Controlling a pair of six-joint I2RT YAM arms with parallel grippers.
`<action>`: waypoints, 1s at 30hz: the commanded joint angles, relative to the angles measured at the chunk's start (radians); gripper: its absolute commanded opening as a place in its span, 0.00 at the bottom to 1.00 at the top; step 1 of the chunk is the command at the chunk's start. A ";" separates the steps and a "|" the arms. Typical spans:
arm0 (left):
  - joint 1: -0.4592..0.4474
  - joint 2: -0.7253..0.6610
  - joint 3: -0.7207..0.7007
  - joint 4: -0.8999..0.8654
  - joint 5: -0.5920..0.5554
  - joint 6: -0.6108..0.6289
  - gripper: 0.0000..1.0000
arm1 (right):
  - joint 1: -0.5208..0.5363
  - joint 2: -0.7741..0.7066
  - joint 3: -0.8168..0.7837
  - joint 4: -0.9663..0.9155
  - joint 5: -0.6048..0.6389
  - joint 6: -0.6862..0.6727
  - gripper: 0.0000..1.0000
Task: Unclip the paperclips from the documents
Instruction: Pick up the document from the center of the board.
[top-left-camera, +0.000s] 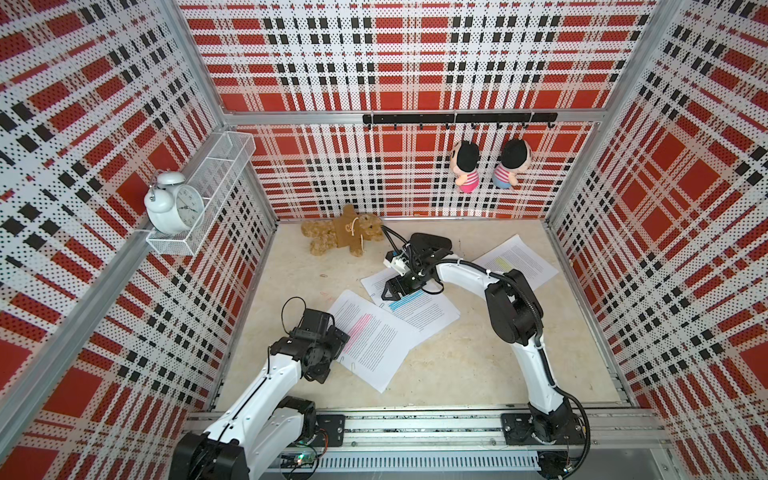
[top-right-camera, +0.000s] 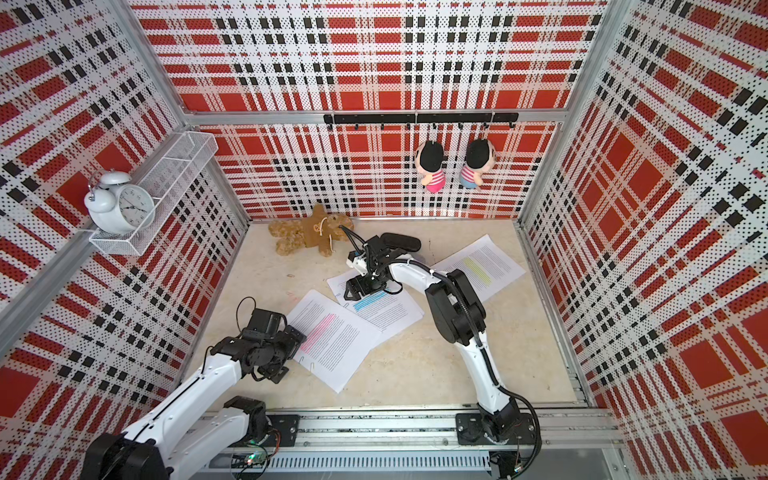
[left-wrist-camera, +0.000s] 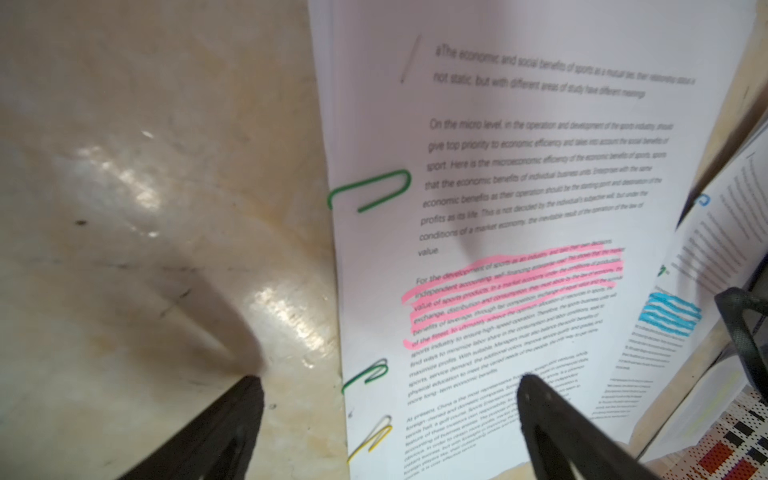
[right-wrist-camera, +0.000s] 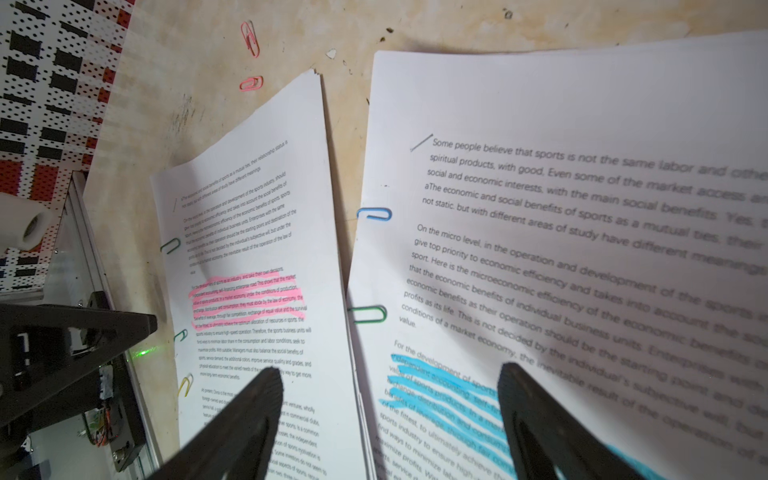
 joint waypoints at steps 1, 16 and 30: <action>-0.006 0.034 -0.050 0.086 0.009 0.012 0.98 | 0.018 0.024 -0.007 0.006 -0.032 -0.029 0.84; -0.121 0.241 -0.011 0.701 0.076 0.192 0.99 | 0.006 0.067 -0.049 -0.012 -0.130 -0.062 0.81; -0.063 0.106 -0.176 0.950 0.121 0.055 0.72 | -0.113 -0.012 -0.133 -0.013 -0.106 -0.051 0.80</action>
